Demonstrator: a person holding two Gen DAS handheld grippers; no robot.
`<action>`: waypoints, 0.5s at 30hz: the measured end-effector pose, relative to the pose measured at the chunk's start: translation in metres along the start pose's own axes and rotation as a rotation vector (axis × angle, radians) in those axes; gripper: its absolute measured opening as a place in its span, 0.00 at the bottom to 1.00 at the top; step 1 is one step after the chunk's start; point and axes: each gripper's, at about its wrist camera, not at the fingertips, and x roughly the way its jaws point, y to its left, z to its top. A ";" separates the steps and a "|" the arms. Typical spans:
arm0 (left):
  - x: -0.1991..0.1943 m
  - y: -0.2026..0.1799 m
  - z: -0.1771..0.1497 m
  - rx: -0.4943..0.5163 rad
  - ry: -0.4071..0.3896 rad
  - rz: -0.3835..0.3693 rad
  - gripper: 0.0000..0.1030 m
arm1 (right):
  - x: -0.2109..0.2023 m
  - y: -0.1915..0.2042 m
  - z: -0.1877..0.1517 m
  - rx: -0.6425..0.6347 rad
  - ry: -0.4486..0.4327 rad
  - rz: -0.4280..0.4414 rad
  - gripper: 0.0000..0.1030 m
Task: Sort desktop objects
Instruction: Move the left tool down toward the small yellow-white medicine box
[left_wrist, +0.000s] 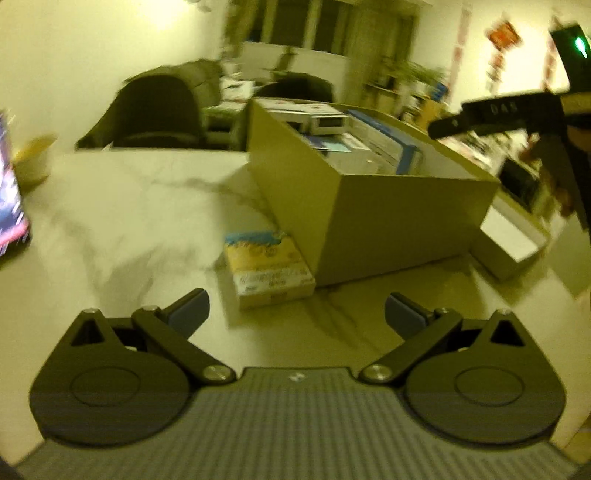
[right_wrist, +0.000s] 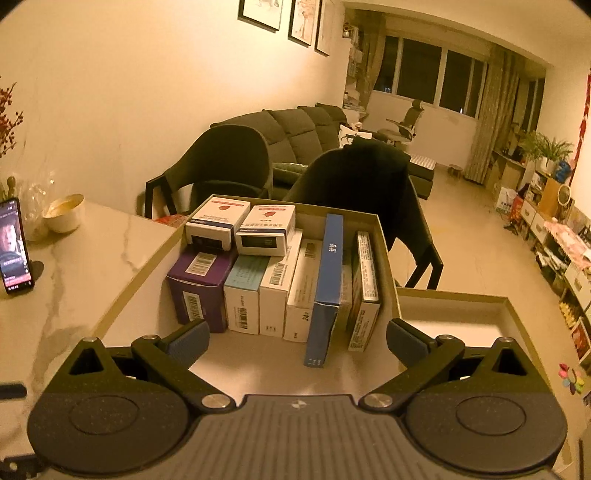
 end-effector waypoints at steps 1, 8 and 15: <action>0.005 0.001 0.002 -0.001 0.013 0.015 1.00 | -0.001 0.000 0.000 -0.009 -0.003 0.003 0.99; 0.039 -0.007 0.006 -0.041 0.064 0.053 1.00 | 0.003 -0.001 -0.004 -0.029 -0.005 0.082 0.99; 0.059 -0.018 0.005 -0.015 0.049 0.131 0.97 | 0.009 -0.002 -0.008 -0.033 0.001 0.167 0.99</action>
